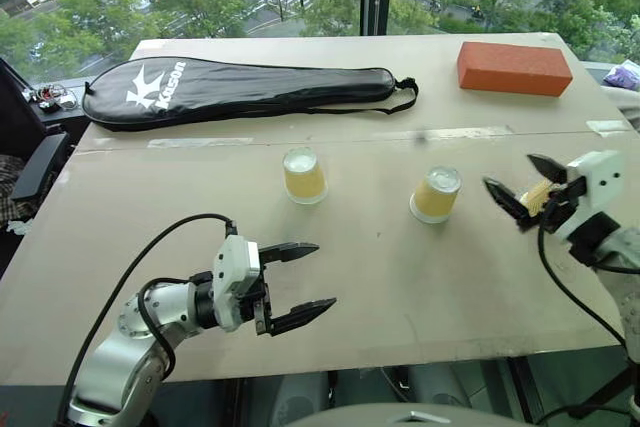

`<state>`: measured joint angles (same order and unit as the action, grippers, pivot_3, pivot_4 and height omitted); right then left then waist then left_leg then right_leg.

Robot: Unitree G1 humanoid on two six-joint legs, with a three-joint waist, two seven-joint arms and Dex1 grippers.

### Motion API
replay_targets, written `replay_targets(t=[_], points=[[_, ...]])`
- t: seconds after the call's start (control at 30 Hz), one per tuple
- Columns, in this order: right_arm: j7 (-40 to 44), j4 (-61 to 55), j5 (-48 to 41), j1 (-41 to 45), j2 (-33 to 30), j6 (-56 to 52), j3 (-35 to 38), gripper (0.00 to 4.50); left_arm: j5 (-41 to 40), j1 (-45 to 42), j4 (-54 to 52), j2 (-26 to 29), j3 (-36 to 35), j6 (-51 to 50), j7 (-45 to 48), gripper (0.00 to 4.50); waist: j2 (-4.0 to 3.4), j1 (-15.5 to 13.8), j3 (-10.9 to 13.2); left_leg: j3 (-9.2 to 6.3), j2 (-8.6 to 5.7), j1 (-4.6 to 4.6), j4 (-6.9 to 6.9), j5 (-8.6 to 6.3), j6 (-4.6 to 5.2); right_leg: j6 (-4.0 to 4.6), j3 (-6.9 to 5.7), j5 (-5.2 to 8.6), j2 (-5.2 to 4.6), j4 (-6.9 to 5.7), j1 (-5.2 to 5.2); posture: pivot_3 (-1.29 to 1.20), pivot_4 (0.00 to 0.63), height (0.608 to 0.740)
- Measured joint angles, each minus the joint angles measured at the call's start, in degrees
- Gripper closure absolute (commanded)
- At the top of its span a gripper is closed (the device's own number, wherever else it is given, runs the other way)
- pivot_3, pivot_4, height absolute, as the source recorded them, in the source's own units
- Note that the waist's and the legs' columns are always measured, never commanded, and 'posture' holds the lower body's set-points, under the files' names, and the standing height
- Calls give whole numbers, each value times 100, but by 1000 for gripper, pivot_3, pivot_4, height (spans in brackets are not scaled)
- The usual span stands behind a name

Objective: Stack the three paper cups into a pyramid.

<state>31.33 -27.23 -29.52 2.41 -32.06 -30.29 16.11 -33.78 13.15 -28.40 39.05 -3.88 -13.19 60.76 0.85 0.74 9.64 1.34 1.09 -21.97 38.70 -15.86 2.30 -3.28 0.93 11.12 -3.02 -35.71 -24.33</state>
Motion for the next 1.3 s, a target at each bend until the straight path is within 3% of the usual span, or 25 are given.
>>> replay_targets(t=[0.4, 0.5, 0.6, 0.7, 0.77, 1.2, 1.23, 1.3], points=[[258, 1063, 690, 1220, 156, 55, -1602, 62, -13, 65, -230, 5, -37, -114, -182, 0, 1, -8, 1, 1, -2, -18, -1, 0, 0, 16, -2, -10, 1, 2, -17, 0, 150, 740], [204, 1352, 885, 1292, 178, 114, -1693, 62, -13, 121, -259, 4, -49, -122, -235, 0, 1, -18, 1, 0, -4, -28, -1, 0, 0, 18, -2, -11, 0, 2, -26, 0, 150, 740], [224, 1507, 958, 1312, 192, 179, -1695, 817, -12, 171, -262, 4, -51, -124, -279, 0, 1, -13, 1, 0, -5, -40, 0, 0, 0, 21, -2, -13, 0, 2, -39, 0, 150, 740], [328, 1506, 934, 1311, 204, 185, -1693, 2319, -12, 206, -271, 4, -51, -124, -312, 0, 1, -10, 1, -2, -5, -46, 0, 1, 0, 22, -4, -15, 2, 2, -44, 0, 150, 740], [392, 1504, 915, 1307, 204, 186, -1690, 2529, -11, 229, -284, 4, -51, -123, -324, 0, 1, -9, 1, -3, -4, -46, 0, 1, 0, 23, -4, -15, 3, 2, -44, 0, 150, 740], [521, 535, 588, 385, -155, -69, -1256, 2540, -5, 79, -238, -59, -36, -97, -362, 0, 2, 7, 1, -2, -5, -45, 1, 1, 0, 12, -3, -9, 6, 1, -44, 0, 150, 740], [505, 551, 650, 385, -155, -58, -1267, 1559, -3, 44, -227, -65, -35, -97, -374, 0, 2, 6, 0, -2, -5, -43, 1, 1, 0, 12, -2, -9, 7, 0, -44, 0, 150, 740], [516, 620, 723, 381, -151, -18, -1313, 620, 1, -10, -147, -86, -43, -108, -440, 0, 2, 0, 0, -3, -5, -44, 1, 1, 0, 13, -3, -9, 8, 0, -44, 0, 150, 740]])
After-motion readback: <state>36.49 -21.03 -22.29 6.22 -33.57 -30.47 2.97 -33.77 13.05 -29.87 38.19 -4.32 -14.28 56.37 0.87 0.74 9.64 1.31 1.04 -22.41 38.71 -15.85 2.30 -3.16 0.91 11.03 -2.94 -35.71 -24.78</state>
